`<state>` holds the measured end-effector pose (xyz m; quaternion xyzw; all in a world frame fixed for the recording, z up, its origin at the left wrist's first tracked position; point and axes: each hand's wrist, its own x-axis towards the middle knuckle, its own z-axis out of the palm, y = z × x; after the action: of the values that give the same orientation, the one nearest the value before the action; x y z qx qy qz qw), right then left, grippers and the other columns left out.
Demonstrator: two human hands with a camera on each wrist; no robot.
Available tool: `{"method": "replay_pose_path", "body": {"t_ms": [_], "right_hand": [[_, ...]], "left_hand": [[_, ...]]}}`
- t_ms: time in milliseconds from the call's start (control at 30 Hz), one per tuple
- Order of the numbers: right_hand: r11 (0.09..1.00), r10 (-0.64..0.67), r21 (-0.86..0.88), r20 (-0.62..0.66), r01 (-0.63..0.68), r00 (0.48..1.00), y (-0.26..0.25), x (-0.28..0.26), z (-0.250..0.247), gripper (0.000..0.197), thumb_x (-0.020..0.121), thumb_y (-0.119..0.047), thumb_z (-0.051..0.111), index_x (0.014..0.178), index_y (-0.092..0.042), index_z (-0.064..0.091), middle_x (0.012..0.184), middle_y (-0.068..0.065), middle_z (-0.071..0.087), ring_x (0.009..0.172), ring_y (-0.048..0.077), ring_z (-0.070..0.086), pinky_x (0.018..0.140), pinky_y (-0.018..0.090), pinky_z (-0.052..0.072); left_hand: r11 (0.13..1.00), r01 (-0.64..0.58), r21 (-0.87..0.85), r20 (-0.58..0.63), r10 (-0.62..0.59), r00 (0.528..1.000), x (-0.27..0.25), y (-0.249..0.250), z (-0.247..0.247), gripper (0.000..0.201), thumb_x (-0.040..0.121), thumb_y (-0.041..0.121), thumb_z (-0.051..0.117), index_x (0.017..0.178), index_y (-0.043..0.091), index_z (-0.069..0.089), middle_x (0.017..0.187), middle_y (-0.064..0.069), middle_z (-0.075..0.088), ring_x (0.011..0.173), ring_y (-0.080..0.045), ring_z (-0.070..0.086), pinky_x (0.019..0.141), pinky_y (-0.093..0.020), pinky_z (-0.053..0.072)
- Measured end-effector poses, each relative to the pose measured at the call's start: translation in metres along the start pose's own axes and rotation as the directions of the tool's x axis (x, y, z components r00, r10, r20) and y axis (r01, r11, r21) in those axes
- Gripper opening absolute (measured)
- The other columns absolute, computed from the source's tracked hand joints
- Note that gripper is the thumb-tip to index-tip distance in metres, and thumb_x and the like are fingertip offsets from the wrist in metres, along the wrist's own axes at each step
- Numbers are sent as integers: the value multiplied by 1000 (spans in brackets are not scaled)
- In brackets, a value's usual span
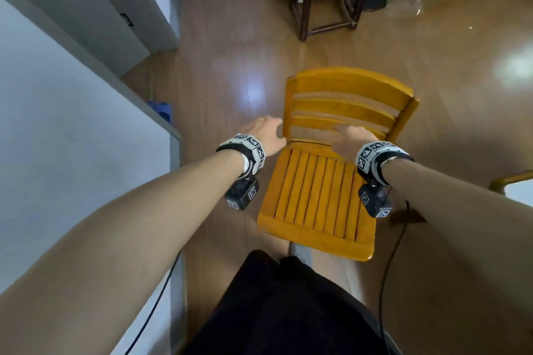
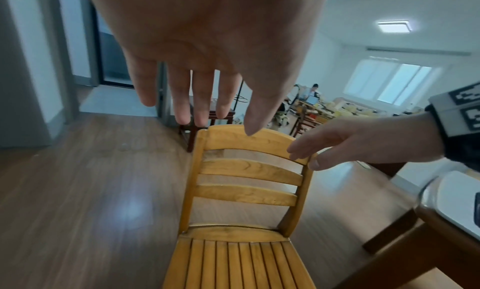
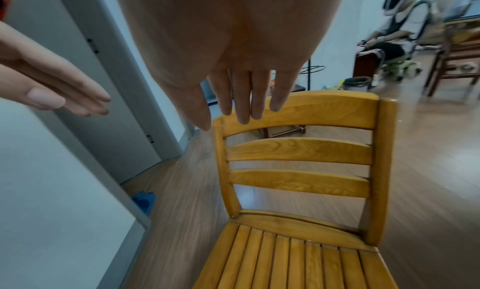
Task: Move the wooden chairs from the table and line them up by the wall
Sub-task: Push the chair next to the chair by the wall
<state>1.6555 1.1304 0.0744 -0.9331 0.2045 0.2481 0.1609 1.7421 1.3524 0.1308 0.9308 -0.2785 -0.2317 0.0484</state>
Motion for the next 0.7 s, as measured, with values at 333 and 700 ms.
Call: {"method": "replay_pose_path", "body": {"t_ms": [333, 700], "right_hand": [[947, 238, 243, -103, -208, 966, 71, 19, -21, 56, 98, -35, 57, 150, -24, 41, 148, 7, 50, 129, 30, 53, 99, 41, 48], [576, 739, 566, -52, -589, 672, 51, 14, -8, 56, 91, -34, 61, 143, -18, 51, 143, 9, 56, 130, 29, 52, 104, 38, 44]], "left_hand": [[937, -317, 151, 77, 308, 948, 135, 78, -34, 58, 94, 45, 56, 148, 24, 44, 145, -2, 51, 124, -27, 53, 96, -41, 45], [535, -807, 249, 367, 719, 590, 258, 161, -47, 52, 95, 41, 56, 143, 21, 50, 143, -4, 54, 129, -28, 50, 105, -44, 40]]}}
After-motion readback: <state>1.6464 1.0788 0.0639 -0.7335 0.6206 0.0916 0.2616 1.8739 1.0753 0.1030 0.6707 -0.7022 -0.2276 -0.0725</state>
